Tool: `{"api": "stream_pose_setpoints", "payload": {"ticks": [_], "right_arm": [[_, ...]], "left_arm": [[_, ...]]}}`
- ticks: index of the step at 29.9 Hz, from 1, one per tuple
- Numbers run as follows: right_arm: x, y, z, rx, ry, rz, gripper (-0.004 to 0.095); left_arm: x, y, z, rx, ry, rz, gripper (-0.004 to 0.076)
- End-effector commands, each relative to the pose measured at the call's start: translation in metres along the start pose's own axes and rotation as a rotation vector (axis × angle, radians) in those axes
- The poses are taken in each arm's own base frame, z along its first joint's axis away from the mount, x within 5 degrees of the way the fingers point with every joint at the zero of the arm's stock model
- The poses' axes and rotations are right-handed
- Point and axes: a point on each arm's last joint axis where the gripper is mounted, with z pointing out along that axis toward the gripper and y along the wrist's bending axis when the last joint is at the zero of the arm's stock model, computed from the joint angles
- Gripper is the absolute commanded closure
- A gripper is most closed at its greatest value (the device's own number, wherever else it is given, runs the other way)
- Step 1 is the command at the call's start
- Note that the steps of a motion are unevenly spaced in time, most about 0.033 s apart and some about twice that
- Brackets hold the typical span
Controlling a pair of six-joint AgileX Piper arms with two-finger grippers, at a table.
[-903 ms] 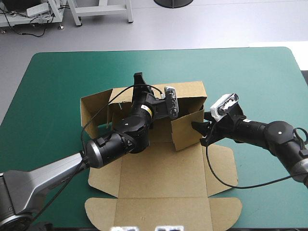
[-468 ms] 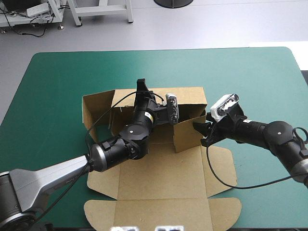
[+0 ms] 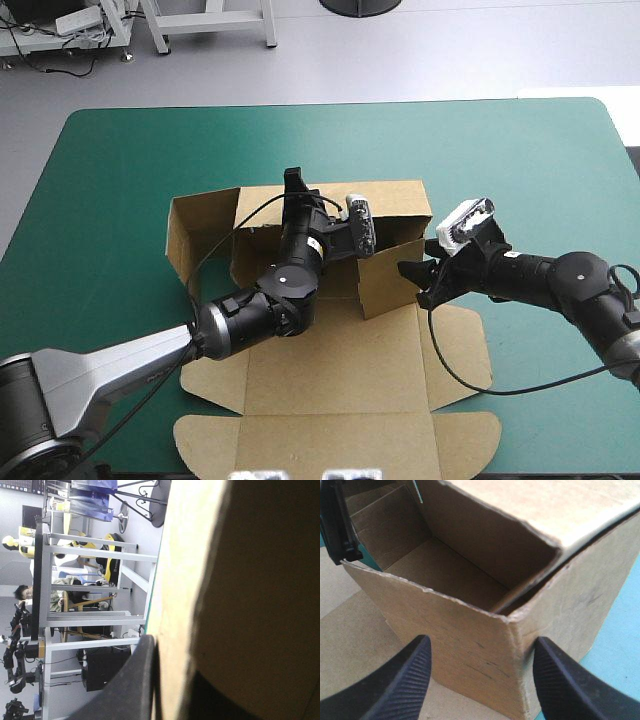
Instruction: Fold the box
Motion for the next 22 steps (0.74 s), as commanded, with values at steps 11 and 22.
{"api": "stream_pose_setpoints", "payload": {"ticks": [11, 22], "right_arm": [[-0.018, -0.004, -0.009, 0.080, -0.133, 0.068, 0.0347], [-0.017, 0.000, 0.008, 0.074, -0.117, 0.097, 0.0351]], "left_arm": [[-0.012, 0.008, -0.011, -0.003, -0.070, -0.115, 0.0729], [-0.029, 0.003, -0.026, 0.021, -0.123, -0.107, 0.0729]]}}
